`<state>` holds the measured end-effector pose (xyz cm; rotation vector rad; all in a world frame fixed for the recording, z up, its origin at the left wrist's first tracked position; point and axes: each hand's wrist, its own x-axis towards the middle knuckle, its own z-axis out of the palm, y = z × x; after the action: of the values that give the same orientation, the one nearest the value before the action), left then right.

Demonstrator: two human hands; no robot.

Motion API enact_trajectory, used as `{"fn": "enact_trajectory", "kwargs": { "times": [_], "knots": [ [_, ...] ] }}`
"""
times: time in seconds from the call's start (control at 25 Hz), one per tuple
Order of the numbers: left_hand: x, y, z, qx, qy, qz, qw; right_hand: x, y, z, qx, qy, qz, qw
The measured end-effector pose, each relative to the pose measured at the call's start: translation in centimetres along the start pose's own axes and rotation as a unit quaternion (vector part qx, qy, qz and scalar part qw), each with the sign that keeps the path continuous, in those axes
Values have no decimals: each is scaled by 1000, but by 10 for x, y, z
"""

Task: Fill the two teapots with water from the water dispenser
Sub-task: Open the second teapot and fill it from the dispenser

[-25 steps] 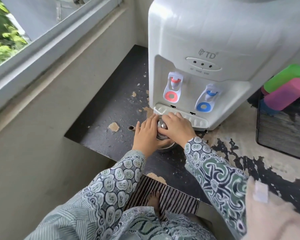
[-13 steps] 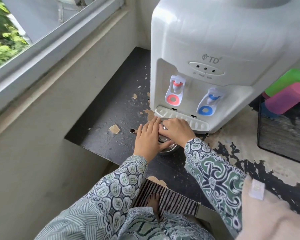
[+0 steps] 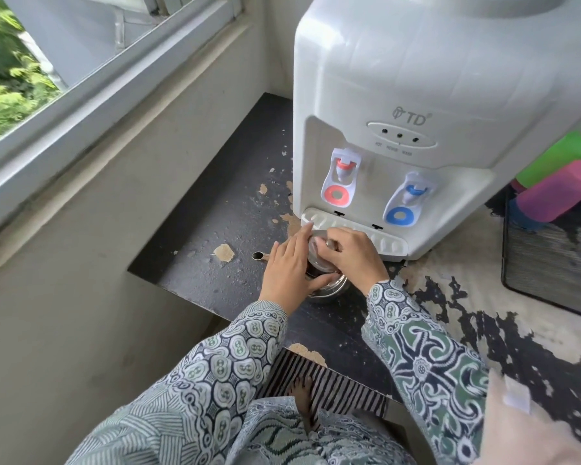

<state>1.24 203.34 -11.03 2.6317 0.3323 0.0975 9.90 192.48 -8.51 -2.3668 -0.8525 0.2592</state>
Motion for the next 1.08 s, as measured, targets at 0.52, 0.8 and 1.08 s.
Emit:
{"fn": "enact_trajectory", "kwargs": {
  "times": [0.52, 0.8, 1.08],
  "knots": [
    [2, -9, 1, 63, -13, 17, 998, -94, 76, -13, -77, 156, 114, 978],
    [0, -3, 3, 64, -32, 19, 997, -104, 93, -9, -132, 51, 184, 973],
    [0, -4, -9, 53, -131, 47, 989, -93, 52, 2, 70, 76, 164, 981]
  ]
}}
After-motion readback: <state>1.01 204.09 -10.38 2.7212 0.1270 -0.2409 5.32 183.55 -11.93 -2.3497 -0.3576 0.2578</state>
